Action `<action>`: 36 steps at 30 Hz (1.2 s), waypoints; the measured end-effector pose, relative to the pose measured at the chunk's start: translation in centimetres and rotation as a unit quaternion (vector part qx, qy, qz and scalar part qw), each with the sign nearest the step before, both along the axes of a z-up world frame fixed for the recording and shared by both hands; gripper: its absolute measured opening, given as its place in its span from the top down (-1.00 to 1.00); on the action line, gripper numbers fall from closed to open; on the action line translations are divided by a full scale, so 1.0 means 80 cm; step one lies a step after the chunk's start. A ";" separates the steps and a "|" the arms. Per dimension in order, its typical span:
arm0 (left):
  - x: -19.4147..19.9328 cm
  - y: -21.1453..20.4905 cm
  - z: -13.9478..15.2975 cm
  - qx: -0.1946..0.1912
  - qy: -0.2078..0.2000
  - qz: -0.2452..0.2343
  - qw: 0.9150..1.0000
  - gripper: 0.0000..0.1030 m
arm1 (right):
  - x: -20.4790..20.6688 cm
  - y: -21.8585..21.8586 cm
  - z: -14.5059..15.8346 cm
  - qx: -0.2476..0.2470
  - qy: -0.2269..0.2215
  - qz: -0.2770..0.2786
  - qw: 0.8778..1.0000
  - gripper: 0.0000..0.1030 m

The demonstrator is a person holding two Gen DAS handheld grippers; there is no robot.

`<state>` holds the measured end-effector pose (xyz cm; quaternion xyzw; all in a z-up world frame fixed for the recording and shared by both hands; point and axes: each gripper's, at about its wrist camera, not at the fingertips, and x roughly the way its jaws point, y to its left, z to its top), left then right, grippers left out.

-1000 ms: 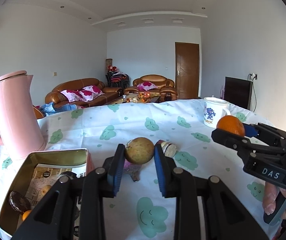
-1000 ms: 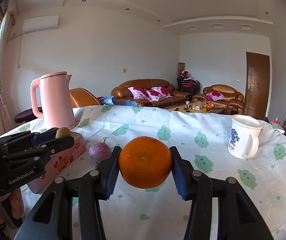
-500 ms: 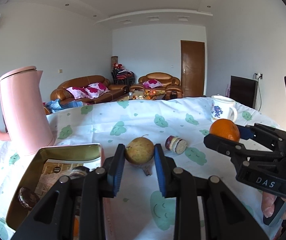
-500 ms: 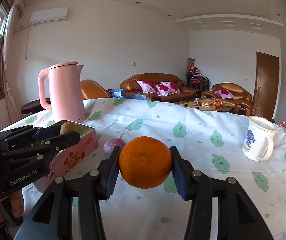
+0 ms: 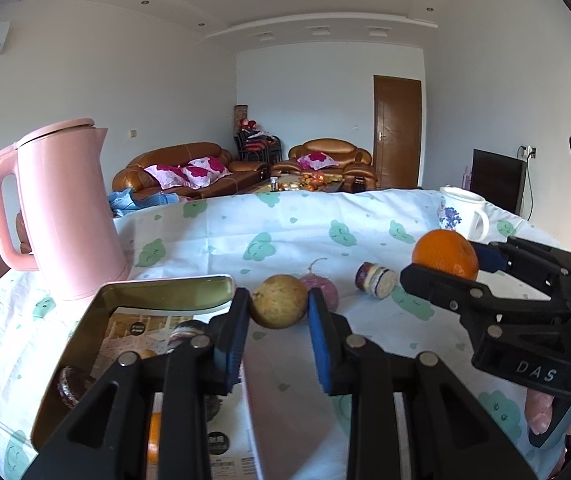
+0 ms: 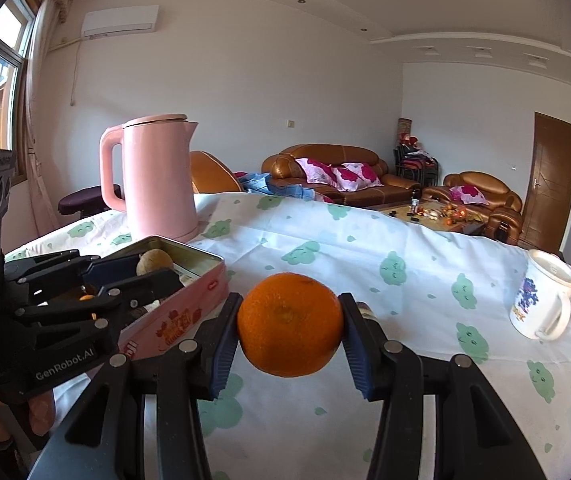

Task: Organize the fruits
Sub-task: 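Lower the orange and yellow fruit into the tin and open both grippers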

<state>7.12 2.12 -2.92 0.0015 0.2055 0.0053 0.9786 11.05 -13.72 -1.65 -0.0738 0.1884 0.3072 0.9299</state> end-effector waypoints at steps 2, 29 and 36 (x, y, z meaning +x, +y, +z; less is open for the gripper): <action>-0.002 0.005 0.000 0.003 0.002 0.006 1.000 0.41 | 0.000 0.005 0.001 0.000 0.003 0.006 1.000 0.03; -0.008 0.098 0.001 0.003 0.031 0.089 0.996 0.41 | -0.007 0.105 0.014 -0.018 0.001 0.091 0.996 0.03; -0.009 0.126 -0.002 -0.001 0.041 0.108 0.993 0.41 | -0.007 0.122 0.014 -0.026 0.003 0.104 0.994 0.03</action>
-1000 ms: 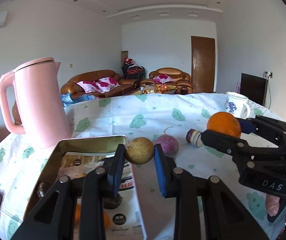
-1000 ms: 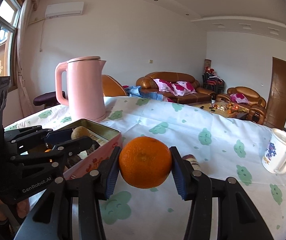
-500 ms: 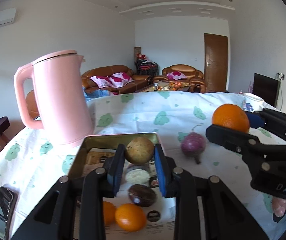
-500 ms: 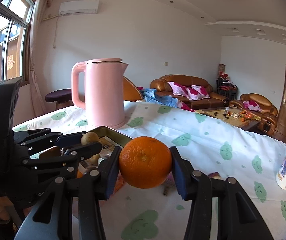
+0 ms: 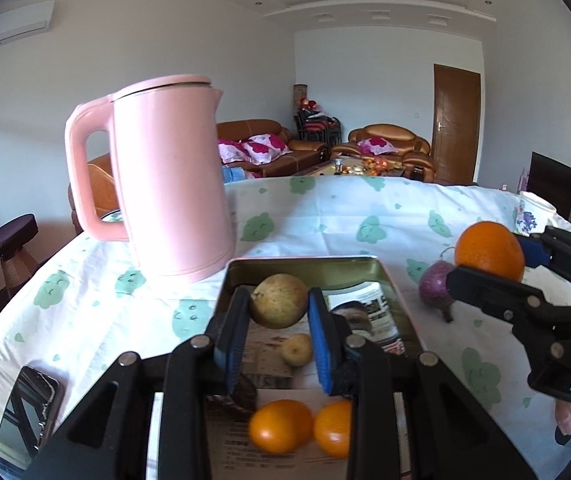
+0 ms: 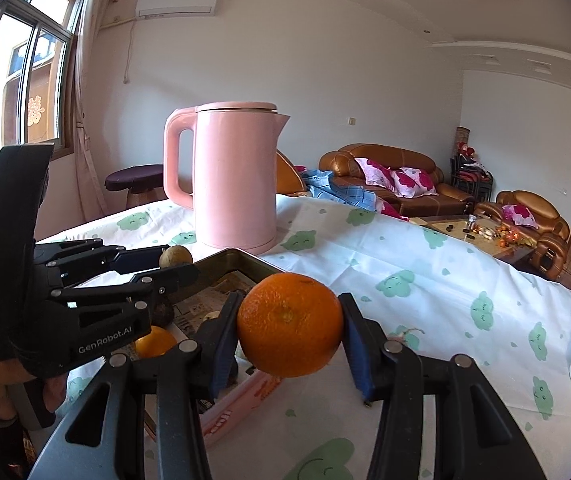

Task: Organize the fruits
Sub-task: 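Lower the orange and yellow fruit into the tin and open both grippers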

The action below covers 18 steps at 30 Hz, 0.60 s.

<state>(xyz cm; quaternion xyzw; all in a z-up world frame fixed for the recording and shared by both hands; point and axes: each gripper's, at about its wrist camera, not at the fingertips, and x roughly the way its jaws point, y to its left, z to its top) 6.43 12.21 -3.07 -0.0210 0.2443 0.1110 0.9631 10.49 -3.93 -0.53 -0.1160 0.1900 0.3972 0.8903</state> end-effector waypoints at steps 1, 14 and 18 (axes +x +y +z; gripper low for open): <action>0.000 0.002 0.000 -0.001 0.001 0.001 1.000 0.41 | 0.000 0.004 0.000 -0.001 0.001 0.003 1.000 0.03; 0.009 0.012 -0.012 -0.002 0.026 -0.002 1.000 0.41 | 0.002 0.041 -0.022 -0.023 0.029 0.034 0.999 0.03; 0.010 0.016 -0.014 -0.008 0.029 -0.002 1.000 0.41 | 0.006 0.047 -0.030 -0.030 0.037 0.036 0.998 0.03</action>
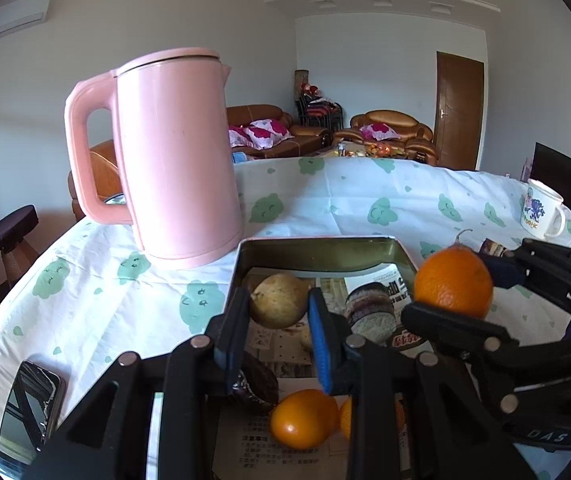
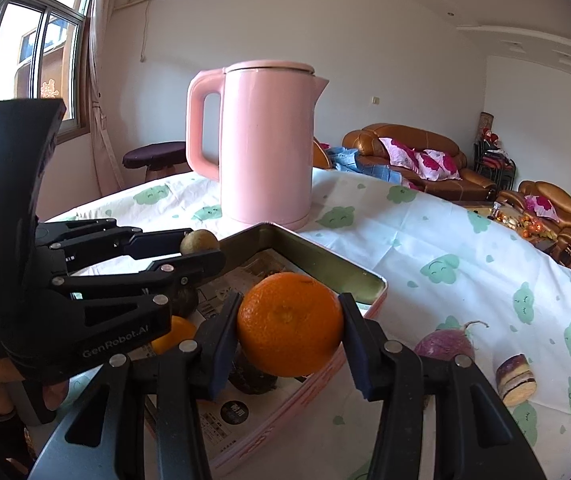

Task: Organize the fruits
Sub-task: 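Lower the orange and yellow fruit into the tin and open both grippers, then move the right gripper to the layered cake while the left approaches the turnip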

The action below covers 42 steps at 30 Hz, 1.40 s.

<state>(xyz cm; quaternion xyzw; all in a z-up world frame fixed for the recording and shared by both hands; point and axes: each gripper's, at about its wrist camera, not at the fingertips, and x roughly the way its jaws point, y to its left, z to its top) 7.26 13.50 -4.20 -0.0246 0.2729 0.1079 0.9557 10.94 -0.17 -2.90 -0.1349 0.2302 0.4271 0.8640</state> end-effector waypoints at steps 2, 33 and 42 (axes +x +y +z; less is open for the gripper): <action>0.000 0.001 -0.001 0.000 0.001 0.000 1.000 0.41 | 0.003 0.002 -0.003 -0.001 0.006 0.001 1.000 0.03; -0.007 -0.043 0.033 -0.010 -0.039 -0.012 0.999 -0.78 | 0.003 -0.060 0.016 -0.043 -0.031 -0.033 0.998 -0.24; 0.036 -0.129 0.033 -0.040 -0.029 -0.074 0.996 -0.88 | 0.085 -0.177 0.012 -0.018 0.015 -0.197 0.980 -0.24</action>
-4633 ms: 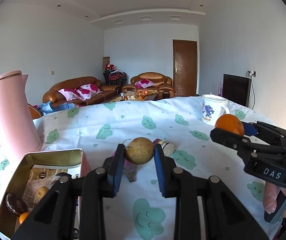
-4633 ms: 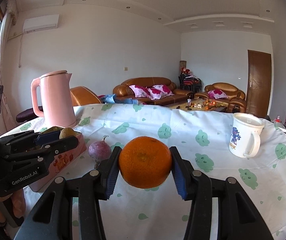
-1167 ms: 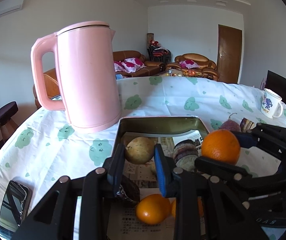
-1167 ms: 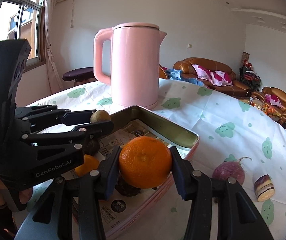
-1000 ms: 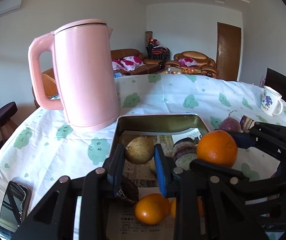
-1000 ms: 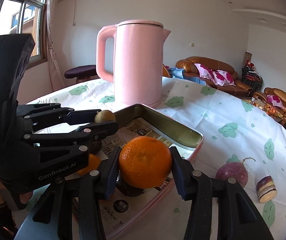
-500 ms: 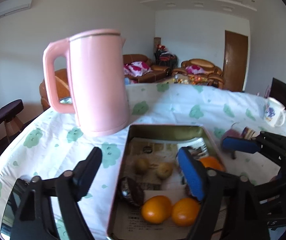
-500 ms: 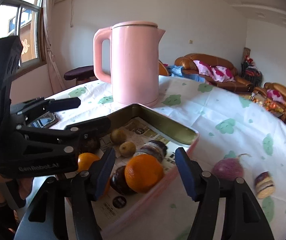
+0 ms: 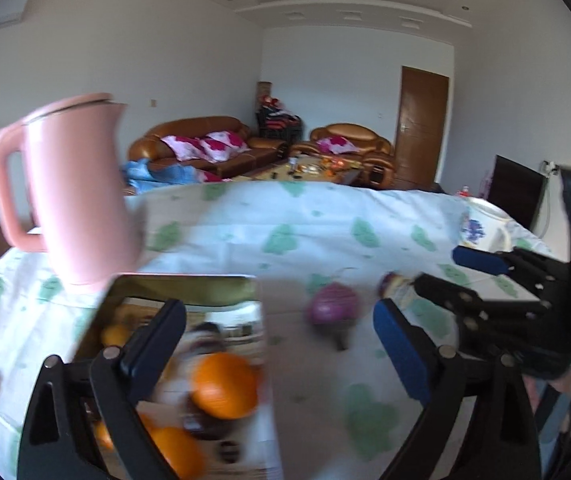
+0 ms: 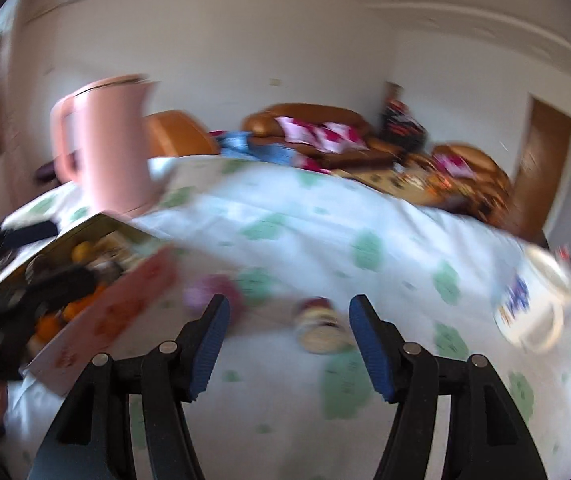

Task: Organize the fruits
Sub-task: 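Move the right gripper to the layered cake while the left approaches the turnip, then close the right gripper on the layered cake while the left closes on the turnip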

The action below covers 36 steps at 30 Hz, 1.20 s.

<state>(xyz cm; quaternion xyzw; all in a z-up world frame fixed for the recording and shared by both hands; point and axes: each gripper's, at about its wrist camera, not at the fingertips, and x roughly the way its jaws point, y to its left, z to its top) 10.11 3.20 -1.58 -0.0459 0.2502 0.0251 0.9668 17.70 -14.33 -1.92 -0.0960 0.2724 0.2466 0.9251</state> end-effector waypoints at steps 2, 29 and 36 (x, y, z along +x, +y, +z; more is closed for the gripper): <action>0.014 -0.018 -0.002 -0.005 0.004 -0.009 1.000 -0.90 | 0.016 -0.012 -0.006 0.013 0.018 -0.021 1.000 -0.24; 0.087 -0.043 -0.036 0.015 0.078 0.009 0.997 -0.90 | 0.057 -0.025 -0.052 0.017 0.121 -0.032 0.992 0.25; 0.111 -0.065 -0.054 0.031 0.121 -0.018 0.992 -0.52 | 0.051 -0.043 -0.046 0.048 0.114 -0.044 0.991 0.24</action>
